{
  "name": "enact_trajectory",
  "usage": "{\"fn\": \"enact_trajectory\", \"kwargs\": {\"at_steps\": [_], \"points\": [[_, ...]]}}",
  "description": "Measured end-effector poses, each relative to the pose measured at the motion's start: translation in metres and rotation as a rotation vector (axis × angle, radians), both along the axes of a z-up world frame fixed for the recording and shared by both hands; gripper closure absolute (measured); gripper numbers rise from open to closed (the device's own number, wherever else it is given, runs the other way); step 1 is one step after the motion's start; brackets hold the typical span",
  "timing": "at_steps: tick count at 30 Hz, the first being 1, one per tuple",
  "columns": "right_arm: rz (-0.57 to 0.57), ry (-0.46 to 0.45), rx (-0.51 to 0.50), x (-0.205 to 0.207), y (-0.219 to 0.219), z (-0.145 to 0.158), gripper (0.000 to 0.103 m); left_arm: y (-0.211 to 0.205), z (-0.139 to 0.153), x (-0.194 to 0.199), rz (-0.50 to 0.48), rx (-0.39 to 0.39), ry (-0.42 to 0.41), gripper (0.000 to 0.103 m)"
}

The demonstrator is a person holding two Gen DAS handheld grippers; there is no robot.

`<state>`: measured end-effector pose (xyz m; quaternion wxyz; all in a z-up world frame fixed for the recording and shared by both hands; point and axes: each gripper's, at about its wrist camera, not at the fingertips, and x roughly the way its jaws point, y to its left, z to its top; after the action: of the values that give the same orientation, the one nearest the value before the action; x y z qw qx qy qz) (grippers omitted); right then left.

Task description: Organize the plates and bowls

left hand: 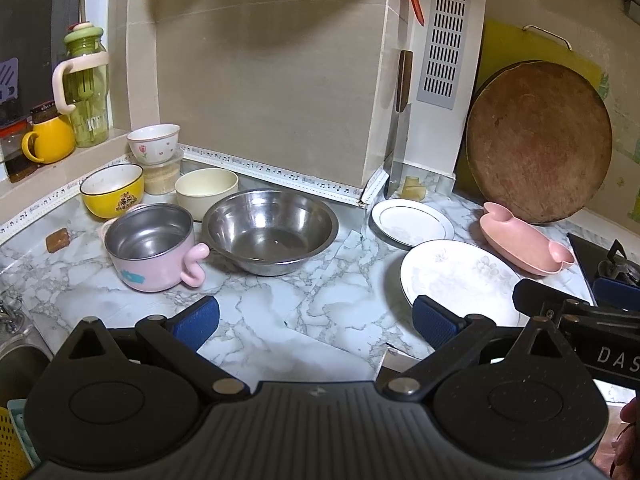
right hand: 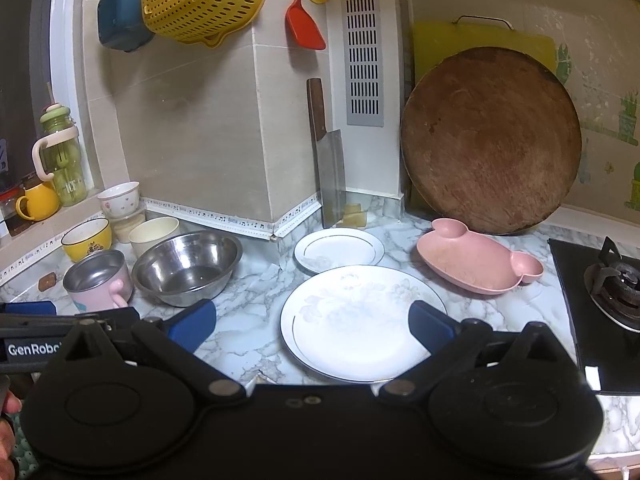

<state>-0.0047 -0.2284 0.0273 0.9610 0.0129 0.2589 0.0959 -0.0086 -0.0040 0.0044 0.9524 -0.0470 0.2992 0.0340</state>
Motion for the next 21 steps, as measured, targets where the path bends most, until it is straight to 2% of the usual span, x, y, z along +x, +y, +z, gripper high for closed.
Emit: {"fn": "enact_trajectory", "kwargs": {"at_steps": [21], "points": [[0.031, -0.012, 0.013, -0.0009, 0.0005, 0.0012, 0.0, 0.0034, 0.0015, -0.0003, 0.017, -0.04, -0.011, 0.0]]}}
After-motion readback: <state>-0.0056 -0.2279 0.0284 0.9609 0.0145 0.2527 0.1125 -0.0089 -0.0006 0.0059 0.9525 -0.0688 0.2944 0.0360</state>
